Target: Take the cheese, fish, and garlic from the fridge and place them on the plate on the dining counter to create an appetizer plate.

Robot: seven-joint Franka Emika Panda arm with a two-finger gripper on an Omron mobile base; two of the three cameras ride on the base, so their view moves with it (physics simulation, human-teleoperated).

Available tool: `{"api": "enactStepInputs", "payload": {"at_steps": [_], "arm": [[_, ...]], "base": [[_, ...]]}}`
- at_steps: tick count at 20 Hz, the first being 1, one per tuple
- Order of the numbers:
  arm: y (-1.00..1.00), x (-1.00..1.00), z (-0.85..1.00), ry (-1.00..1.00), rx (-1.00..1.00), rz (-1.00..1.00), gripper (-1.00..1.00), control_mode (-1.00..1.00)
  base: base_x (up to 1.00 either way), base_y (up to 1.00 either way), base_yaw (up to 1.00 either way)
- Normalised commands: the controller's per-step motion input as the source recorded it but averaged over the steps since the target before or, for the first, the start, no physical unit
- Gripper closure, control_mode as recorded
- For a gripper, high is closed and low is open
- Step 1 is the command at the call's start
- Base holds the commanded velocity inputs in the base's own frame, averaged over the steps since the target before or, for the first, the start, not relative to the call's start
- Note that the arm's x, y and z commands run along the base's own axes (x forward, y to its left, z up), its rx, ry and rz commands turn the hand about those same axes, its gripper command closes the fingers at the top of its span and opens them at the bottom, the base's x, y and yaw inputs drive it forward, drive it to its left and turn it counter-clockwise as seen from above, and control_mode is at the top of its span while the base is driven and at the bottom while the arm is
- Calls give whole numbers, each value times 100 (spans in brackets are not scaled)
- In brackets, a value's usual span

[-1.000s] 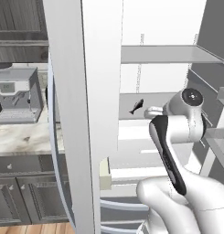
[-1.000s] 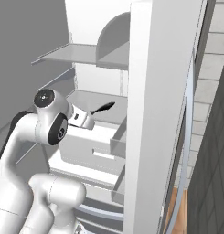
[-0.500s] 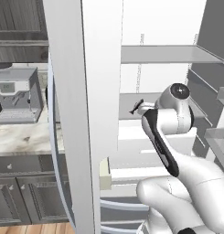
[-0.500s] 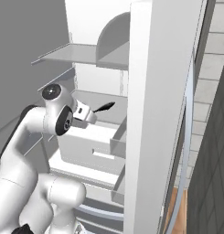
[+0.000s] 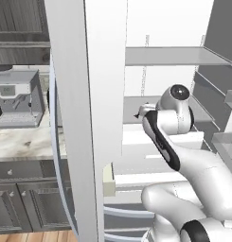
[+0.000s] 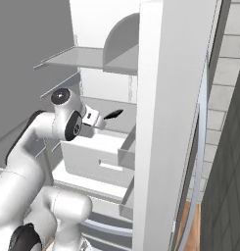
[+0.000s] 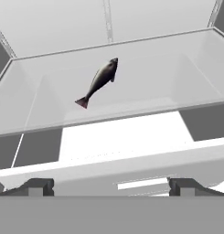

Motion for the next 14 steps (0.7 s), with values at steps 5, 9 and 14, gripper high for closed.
{"api": "enactStepInputs", "payload": {"at_steps": [5, 9, 14], "arm": [[5, 33, -6, 0, 0, -1, -100, -100], [13, 30, -16, 0, 0, -2, -100, -100], [9, 24, -25, 0, 0, -4, -100, -100]], "base": [[0, 0, 0], [0, 0, 0], [0, 0, 0]]}}
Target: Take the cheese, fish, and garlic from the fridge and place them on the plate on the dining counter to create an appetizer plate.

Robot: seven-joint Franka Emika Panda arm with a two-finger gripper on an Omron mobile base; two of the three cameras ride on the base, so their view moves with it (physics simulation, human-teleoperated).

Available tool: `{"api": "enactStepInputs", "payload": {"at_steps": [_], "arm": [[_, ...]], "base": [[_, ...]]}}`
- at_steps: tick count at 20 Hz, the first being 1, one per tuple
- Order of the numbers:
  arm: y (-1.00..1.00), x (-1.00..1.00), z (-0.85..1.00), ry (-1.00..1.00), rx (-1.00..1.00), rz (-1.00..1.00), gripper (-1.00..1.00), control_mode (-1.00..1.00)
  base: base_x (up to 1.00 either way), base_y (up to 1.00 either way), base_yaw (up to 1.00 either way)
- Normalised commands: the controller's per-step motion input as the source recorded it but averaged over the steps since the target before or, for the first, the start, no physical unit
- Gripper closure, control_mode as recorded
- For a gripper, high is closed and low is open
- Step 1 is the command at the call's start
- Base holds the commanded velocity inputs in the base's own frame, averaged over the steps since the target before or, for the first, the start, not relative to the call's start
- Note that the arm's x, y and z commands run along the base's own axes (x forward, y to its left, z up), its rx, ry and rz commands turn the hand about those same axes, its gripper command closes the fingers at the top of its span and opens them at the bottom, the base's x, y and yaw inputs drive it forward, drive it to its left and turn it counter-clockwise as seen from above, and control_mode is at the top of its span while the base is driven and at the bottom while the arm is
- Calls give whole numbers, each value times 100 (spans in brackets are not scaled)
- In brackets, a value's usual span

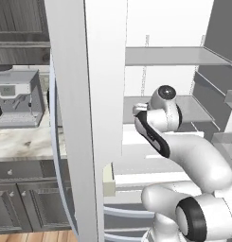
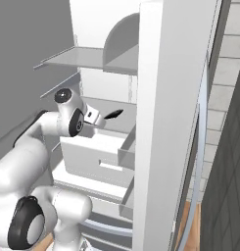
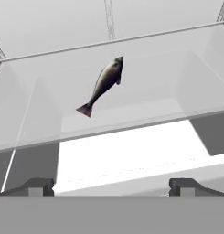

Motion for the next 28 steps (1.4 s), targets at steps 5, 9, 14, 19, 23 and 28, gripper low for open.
{"api": "enactStepInputs", "payload": {"at_steps": [5, 9, 14, 19, 23, 28], "arm": [[1, 26, -21, 0, 0, -6, -100, -100], [0, 29, -1, 0, 0, -7, -100, -100], [0, 32, 0, 0, 0, -6, -100, -100], [0, 32, 0, 0, 0, -4, -100, -100], [0, 27, -3, 0, 0, 0, -100, -100], [0, 22, -12, 1, 0, 0, -100, -100]], "base": [[0, 0, 0], [0, 0, 0], [0, 0, 0], [0, 0, 0], [0, 0, 0], [0, 0, 0]]}}
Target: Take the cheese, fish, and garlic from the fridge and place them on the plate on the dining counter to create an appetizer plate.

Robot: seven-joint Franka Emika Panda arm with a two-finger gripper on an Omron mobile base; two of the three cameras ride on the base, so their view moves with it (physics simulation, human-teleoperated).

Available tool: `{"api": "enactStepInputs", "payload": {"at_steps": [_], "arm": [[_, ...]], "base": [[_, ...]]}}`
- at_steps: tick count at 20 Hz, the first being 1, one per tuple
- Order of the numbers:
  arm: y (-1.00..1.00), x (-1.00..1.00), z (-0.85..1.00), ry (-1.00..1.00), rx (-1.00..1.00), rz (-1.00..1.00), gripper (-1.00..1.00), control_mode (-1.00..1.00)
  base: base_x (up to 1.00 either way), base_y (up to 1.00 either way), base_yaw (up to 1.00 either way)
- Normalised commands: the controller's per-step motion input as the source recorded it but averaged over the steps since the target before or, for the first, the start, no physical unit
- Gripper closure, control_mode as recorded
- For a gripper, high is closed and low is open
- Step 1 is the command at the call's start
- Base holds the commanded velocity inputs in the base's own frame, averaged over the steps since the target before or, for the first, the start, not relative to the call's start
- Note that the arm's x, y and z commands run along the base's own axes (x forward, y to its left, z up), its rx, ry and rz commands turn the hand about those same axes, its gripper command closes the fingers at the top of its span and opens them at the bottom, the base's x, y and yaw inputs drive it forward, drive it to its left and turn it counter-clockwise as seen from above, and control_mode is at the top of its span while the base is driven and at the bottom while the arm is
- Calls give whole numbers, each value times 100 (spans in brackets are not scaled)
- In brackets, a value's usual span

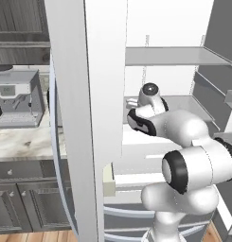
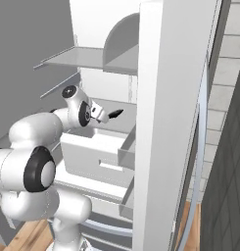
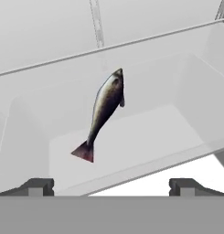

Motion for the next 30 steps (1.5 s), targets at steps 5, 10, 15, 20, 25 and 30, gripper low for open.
{"api": "enactStepInputs", "payload": {"at_steps": [5, 10, 15, 20, 25, 30], "arm": [[0, 12, -23, 1, 0, 0, -100, -100], [0, 19, -15, 0, 0, 0, -100, -100], [-3, 21, -6, 0, 0, 0, -100, -100], [-5, 21, -6, 0, 0, 0, -100, -100], [-7, 17, -9, 0, 0, 0, -100, -100], [-10, 16, -12, 1, 0, 0, -100, -100]], "base": [[0, 0, 0], [0, 0, 0], [0, 0, 0], [0, 0, 0], [0, 0, 0], [0, 0, 0]]}}
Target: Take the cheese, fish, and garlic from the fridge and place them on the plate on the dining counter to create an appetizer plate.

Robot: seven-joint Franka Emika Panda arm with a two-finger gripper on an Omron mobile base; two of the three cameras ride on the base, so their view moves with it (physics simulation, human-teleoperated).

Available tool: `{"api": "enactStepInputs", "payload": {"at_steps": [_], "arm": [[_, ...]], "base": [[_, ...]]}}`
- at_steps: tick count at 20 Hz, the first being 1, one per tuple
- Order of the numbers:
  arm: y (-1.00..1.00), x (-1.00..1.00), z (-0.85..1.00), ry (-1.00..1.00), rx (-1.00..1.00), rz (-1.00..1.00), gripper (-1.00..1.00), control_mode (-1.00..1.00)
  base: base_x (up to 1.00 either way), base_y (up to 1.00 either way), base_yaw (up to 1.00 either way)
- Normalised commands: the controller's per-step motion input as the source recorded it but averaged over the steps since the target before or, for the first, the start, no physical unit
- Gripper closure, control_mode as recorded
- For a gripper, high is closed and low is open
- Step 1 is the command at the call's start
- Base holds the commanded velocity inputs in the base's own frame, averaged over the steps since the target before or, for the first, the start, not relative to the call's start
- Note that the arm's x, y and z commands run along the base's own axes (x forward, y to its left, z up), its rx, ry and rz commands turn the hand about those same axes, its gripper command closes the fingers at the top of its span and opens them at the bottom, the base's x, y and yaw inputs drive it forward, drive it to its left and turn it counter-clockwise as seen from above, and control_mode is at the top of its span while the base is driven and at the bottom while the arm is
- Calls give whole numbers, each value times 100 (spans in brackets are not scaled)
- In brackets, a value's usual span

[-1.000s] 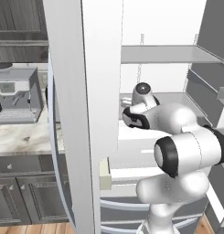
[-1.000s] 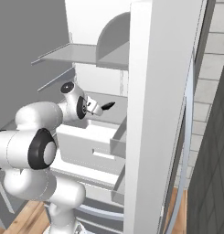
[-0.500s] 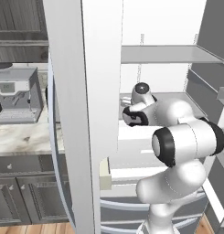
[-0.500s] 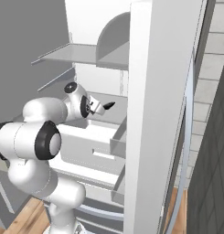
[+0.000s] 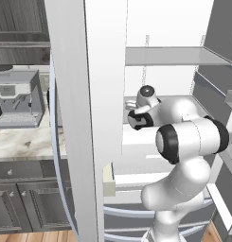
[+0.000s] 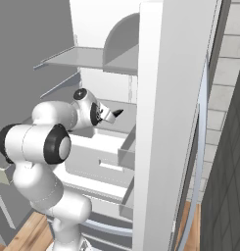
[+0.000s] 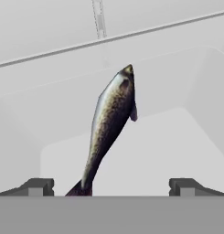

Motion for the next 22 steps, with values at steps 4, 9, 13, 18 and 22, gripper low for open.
{"api": "enactStepInputs", "payload": {"at_steps": [4, 9, 13, 18, 22], "arm": [[-9, 22, -16, 1, 0, 0, -100, -100], [-4, 28, -17, 0, 0, 0, -100, -100], [0, 28, -22, 0, 0, 0, -100, -100], [0, 35, -23, 0, 0, 0, -100, -100], [0, 41, -22, 0, 0, 0, -100, -100]], "base": [[0, 0, 0], [0, 0, 0], [0, 0, 0], [0, 0, 0], [0, 0, 0]]}}
